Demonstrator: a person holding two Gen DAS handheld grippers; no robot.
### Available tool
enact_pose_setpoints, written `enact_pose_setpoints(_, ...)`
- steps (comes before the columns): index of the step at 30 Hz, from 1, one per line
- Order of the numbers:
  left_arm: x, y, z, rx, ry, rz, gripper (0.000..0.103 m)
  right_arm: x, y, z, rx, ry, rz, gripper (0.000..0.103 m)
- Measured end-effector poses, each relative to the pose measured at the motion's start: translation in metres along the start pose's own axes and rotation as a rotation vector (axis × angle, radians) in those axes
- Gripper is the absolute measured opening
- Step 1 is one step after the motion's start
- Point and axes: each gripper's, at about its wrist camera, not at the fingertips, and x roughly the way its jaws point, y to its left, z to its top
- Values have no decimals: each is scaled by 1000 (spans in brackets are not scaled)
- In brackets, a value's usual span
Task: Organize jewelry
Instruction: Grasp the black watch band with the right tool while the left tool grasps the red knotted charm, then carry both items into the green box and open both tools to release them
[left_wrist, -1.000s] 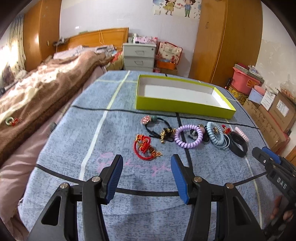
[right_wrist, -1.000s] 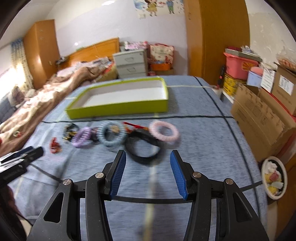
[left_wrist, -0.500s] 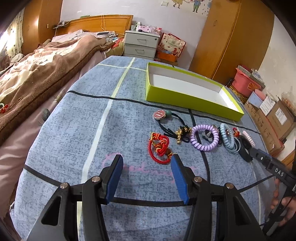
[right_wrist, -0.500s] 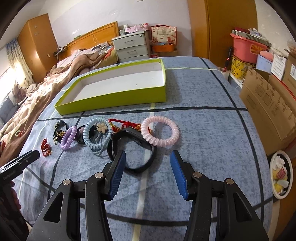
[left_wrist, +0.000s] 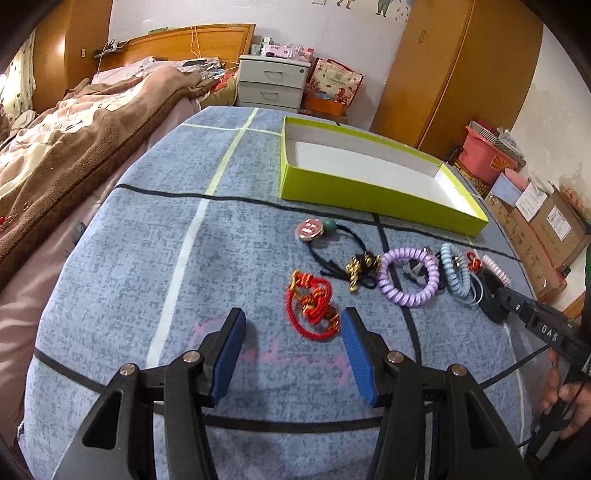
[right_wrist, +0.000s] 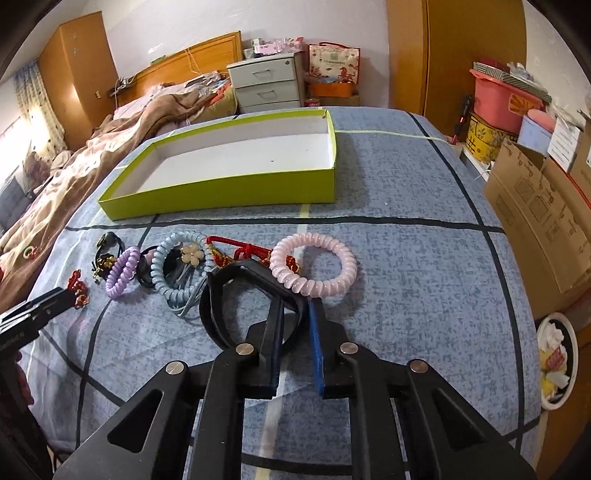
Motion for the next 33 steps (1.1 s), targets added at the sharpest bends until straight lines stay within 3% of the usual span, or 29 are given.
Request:
enact_pose_setpoints(8, 7, -6, 2, 33, 4, 11, 53, -6, -8, -3, 34, -18, 34, 13)
enact_pose_setpoints(16, 8, -15, 3, 85, -1, 10, 22, -17, -13, -9, 74, -30, 106, 13)
enact_pose_setpoints(19, 7, -17, 3, 96, -7, 7, 17, -20, -14, -11, 85, -37, 110, 13)
enact_pose_setpoints(33, -13, -15, 5, 99, -69, -27, 13, -37, -14, -8, 100, -87, 131, 13)
